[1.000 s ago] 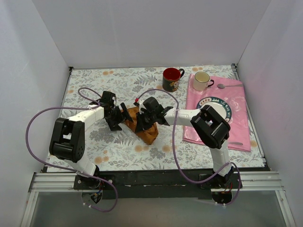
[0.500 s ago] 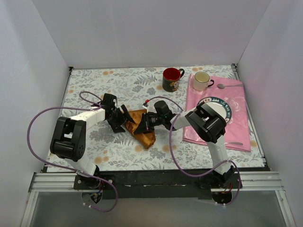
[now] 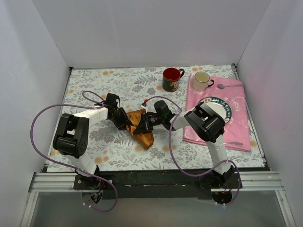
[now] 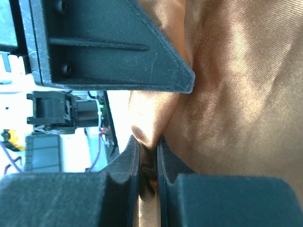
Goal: Fold the napkin, place the utensils inside, and roll it up
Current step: Roll the napkin with the utensil
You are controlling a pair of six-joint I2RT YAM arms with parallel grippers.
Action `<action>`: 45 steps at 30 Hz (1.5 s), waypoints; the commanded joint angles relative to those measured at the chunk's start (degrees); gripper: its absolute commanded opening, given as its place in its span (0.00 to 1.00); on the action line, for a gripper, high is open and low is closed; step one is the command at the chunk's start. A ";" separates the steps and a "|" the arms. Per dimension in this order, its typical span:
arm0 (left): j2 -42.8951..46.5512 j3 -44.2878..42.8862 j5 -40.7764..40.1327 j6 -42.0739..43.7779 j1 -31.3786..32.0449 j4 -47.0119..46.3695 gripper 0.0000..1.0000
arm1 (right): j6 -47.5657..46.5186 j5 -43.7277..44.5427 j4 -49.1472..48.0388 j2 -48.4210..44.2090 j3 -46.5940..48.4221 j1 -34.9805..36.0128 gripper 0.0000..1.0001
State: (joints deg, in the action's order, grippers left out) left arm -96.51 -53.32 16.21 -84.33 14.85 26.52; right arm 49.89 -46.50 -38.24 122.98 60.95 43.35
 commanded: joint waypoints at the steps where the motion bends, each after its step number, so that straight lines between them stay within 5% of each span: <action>1: -1.40 -0.64 -5.57 2.51 0.00 1.07 0.17 | -7.24 -0.79 6.41 -2.21 3.03 -0.20 0.01; 5: -2.02 -0.56 -4.96 2.42 0.09 1.25 0.00 | -13.75 2.28 16.92 -3.79 5.49 -0.20 0.01; 12: -2.81 -0.99 -2.85 3.21 0.09 1.16 0.00 | -31.15 13.44 40.65 -7.84 13.31 0.94 0.49; 18: -3.51 -2.14 0.32 4.35 0.09 1.77 0.00 | -44.50 27.76 51.15 -11.70 17.62 6.47 0.77; 24: -3.51 -1.44 1.37 4.36 -0.09 1.69 0.00 | -49.71 40.50 51.34 -13.12 16.57 13.33 0.83; 32: -3.16 0.58 3.04 4.26 -0.88 0.46 0.00 | -55.68 64.06 51.51 -9.60 16.66 22.12 0.80; 41: -1.05 2.34 3.92 7.69 -1.14 -0.68 0.00 | -56.30 69.00 47.56 -8.19 13.15 23.18 0.35; 45: 3.86 3.49 2.96 8.84 -1.58 -1.04 0.34 | -55.95 67.77 46.76 -8.02 12.27 23.09 0.16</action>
State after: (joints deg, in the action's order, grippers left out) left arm -97.58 -52.40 20.86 -79.20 13.56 23.38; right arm -4.89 20.43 10.07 113.93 74.94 66.98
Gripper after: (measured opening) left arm 0.229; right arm 0.236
